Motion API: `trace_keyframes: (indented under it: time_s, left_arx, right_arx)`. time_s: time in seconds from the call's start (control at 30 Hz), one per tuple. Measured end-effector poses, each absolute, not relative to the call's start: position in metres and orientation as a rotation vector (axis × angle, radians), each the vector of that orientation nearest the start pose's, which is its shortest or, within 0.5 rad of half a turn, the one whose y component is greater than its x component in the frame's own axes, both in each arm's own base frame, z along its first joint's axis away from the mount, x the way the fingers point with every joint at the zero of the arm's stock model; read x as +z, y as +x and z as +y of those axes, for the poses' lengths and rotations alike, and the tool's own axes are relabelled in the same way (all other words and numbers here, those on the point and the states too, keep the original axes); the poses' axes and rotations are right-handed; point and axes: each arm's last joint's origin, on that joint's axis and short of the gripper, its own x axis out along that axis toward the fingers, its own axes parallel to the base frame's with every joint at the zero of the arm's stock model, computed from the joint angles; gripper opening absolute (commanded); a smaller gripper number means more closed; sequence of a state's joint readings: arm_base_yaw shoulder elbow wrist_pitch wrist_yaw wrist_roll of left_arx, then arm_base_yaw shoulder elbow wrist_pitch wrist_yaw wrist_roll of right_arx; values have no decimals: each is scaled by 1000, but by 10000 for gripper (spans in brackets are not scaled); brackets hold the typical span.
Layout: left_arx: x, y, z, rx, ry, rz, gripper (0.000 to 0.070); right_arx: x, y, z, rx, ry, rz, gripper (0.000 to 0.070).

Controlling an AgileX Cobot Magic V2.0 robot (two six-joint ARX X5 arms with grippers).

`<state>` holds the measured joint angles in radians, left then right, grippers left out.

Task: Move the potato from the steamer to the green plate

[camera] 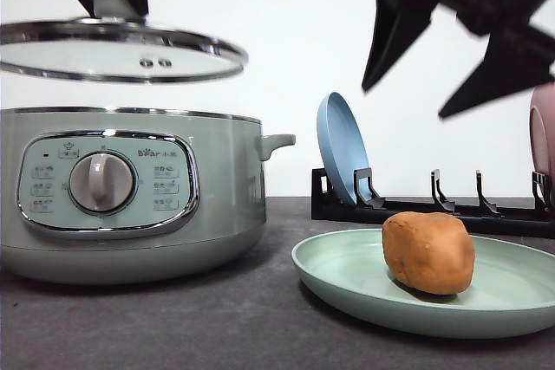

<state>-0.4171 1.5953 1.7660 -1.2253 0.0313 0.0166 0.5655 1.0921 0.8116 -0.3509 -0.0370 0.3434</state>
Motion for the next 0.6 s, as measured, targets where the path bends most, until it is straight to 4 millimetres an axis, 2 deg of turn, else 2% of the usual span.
trace_keyframes:
  time_s: [0.2, 0.6]
  left_arx:
    - [372, 292, -130, -413, 224, 1063, 1]
    - [356, 304, -137, -411, 235, 1114, 1]
  right_arx:
    - [291, 182, 117, 480, 153, 618, 576]
    - [293, 179, 113, 461, 140, 615, 576]
